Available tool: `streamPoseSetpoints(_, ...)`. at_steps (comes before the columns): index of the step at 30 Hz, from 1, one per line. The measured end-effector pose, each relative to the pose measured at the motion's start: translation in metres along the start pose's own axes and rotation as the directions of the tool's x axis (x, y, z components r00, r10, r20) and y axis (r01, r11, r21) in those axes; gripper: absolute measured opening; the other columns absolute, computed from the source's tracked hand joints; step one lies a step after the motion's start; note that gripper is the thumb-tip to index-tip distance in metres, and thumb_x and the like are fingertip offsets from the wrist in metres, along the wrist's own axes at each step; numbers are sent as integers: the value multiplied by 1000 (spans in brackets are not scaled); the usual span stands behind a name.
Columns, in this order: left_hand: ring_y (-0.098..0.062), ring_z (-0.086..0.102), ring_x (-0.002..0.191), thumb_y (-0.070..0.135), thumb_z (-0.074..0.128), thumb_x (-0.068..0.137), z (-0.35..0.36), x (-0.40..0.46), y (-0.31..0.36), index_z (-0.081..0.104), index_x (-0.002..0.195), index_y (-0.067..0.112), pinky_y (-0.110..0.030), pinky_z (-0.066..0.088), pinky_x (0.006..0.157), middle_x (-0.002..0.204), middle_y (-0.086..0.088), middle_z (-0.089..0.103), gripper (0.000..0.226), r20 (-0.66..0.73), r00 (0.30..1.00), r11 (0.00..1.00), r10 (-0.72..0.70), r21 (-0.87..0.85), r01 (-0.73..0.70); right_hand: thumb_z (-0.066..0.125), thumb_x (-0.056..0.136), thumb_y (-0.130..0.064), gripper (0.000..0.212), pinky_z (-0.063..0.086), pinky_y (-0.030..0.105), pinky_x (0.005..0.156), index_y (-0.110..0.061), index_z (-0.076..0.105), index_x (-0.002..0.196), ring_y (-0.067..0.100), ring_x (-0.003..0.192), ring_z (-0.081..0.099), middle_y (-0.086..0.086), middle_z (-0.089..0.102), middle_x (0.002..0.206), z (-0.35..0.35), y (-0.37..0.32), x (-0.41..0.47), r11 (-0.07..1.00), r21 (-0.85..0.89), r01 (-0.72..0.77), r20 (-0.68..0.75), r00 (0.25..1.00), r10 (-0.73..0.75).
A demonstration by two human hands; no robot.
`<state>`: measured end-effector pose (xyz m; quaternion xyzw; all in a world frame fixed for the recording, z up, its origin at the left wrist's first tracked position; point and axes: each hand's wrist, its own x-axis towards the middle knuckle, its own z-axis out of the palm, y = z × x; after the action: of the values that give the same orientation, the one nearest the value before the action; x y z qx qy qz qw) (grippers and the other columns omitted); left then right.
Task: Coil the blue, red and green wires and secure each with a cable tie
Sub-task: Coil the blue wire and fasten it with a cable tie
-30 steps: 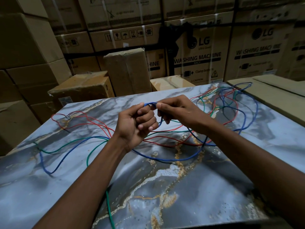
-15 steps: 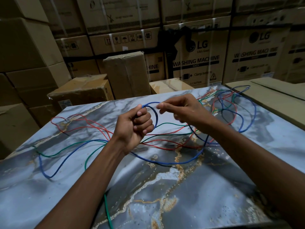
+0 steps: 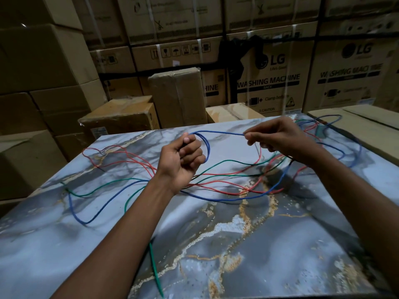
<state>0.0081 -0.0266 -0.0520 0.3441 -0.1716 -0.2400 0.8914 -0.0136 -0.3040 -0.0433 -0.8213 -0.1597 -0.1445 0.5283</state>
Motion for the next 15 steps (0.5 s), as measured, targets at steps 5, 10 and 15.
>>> streamPoseSetpoints(5, -5, 29, 36, 23, 31, 108, 1, 0, 7, 49, 80, 16, -19, 31, 44, 50, 9, 33, 34, -42, 994, 995, 99, 9, -99, 75, 91, -20, 23, 48, 28, 50, -20, 76, 114, 9, 56, 64, 3, 79, 84, 0, 0, 1, 969, -244, 37, -32, 998, -46)
streamPoseSetpoints(10, -8, 47, 47, 22, 33, 109, -2, 3, 9, 51, 85, 15, -22, 45, 53, 58, 7, 49, 31, -131, 975, 983, 182, 45, -178, 73, 90, -14, 16, 59, 35, 74, -18, 82, 103, 25, 76, 75, 6, 80, 94, 45, -9, 0, 640, -729, 242, 19, 942, -336)
streamPoseSetpoints(15, -10, 68, 63, 25, 36, 108, -5, 2, 8, 57, 87, 15, -23, 57, 63, 67, 5, 65, 31, -183, 967, 983, 180, 77, -169, 56, 91, -23, 29, 51, 33, 68, -26, 79, 109, 28, 91, 67, -1, 73, 103, 77, -31, -10, 432, -813, 391, 282, 913, -296)
